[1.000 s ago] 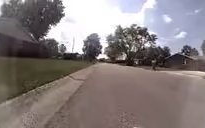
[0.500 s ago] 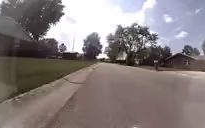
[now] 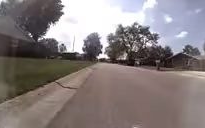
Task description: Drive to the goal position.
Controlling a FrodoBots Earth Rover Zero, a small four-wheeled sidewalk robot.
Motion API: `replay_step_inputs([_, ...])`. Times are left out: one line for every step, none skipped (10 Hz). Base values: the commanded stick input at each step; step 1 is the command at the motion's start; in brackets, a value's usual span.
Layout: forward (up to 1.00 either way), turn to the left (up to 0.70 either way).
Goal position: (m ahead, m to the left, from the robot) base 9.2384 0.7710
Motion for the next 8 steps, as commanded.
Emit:
replay_step_inputs([1.0,0.0])
replay_step_inputs([1.0,0.0])
replay_step_inputs([1.0,0.0])
replay_step_inputs([1.0,0.0])
replay_step_inputs([1.0,0.0])
replay_step_inputs([1.0,0.0])
replay_step_inputs([1.0,0.0])
replay_step_inputs([1.0,0.0])
